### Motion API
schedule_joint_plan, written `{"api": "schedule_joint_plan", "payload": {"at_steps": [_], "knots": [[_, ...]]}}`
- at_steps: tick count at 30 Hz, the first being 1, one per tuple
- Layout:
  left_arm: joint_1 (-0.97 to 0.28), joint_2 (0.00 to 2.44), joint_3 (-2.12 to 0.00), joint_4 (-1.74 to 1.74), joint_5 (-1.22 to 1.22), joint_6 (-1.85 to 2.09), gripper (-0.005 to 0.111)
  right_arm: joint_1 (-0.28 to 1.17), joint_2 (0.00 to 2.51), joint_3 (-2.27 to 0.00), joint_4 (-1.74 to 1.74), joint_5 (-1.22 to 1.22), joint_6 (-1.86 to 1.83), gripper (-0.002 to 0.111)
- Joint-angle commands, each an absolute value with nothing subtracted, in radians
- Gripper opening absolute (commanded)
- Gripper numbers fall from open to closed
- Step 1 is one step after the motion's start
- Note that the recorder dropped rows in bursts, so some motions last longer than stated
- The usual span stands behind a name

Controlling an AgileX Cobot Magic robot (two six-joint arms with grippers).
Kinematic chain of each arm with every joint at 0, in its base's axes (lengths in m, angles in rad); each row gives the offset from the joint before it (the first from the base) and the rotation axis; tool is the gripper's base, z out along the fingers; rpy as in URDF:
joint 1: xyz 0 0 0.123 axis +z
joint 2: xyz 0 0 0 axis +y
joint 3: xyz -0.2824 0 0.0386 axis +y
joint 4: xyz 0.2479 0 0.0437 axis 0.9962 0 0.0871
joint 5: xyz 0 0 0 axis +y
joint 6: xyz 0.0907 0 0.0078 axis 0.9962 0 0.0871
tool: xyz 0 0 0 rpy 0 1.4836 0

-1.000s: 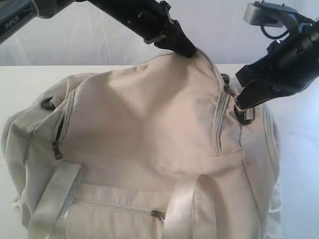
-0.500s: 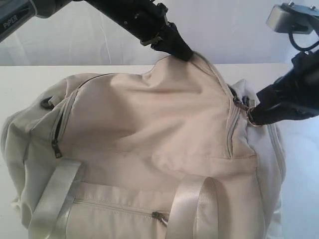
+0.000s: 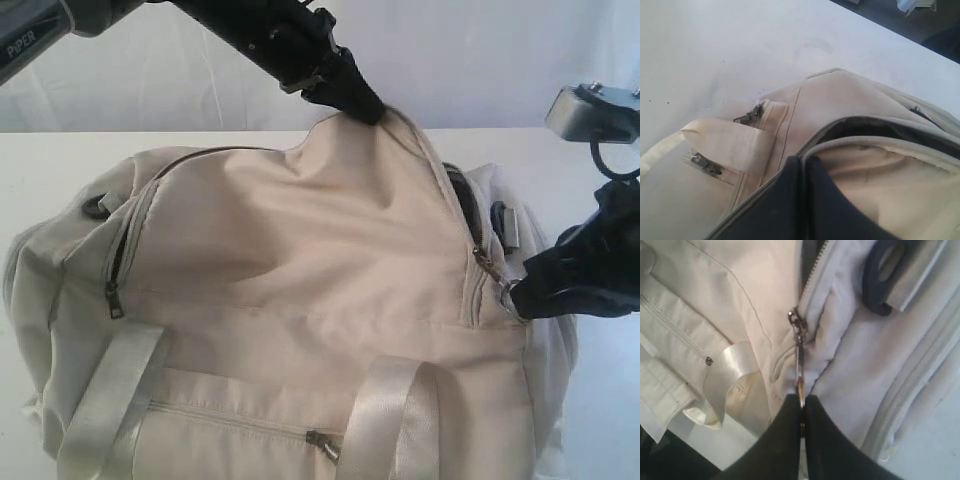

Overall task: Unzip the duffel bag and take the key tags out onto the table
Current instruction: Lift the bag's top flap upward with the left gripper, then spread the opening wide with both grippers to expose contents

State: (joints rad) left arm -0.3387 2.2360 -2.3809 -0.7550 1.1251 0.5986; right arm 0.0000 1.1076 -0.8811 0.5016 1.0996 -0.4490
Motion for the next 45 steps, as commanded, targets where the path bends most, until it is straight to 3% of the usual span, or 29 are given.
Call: {"api": "schedule_joint_plan", "payload": {"at_steps": [1,5,8,16,25,39,45], "knots": [[-0.317,2.217,-2.387,-0.716,1.141,0.594,0.0,0.0,1.099,-0.86,0.491,1.181,-0.471,0.0],[-0.308,2.197,-2.387,-0.716,1.177,0.594,0.0,0.0,1.096,-0.86,0.503,1.152,-0.493,0.0],[-0.308,2.178,-2.387,-0.718,1.221,0.602,0.0,0.0,1.096,-0.86,0.503,1.118,-0.513,0.008],[-0.308,2.153,-2.385,-0.725,1.221,0.54,0.0,0.0,1.096,-0.874,0.523,1.063,-0.52,0.053],[-0.308,2.108,-2.344,-0.701,1.221,0.464,0.0,0.0,1.045,-0.887,0.521,1.017,-0.52,0.054],[-0.342,1.683,-1.727,-0.686,1.221,0.578,0.0,0.0,0.99,-0.887,0.517,0.956,-0.52,0.054],[-0.413,1.501,-1.489,-0.691,1.221,0.557,0.0,0.0,0.99,-0.887,0.533,0.935,-0.52,0.054]]}}
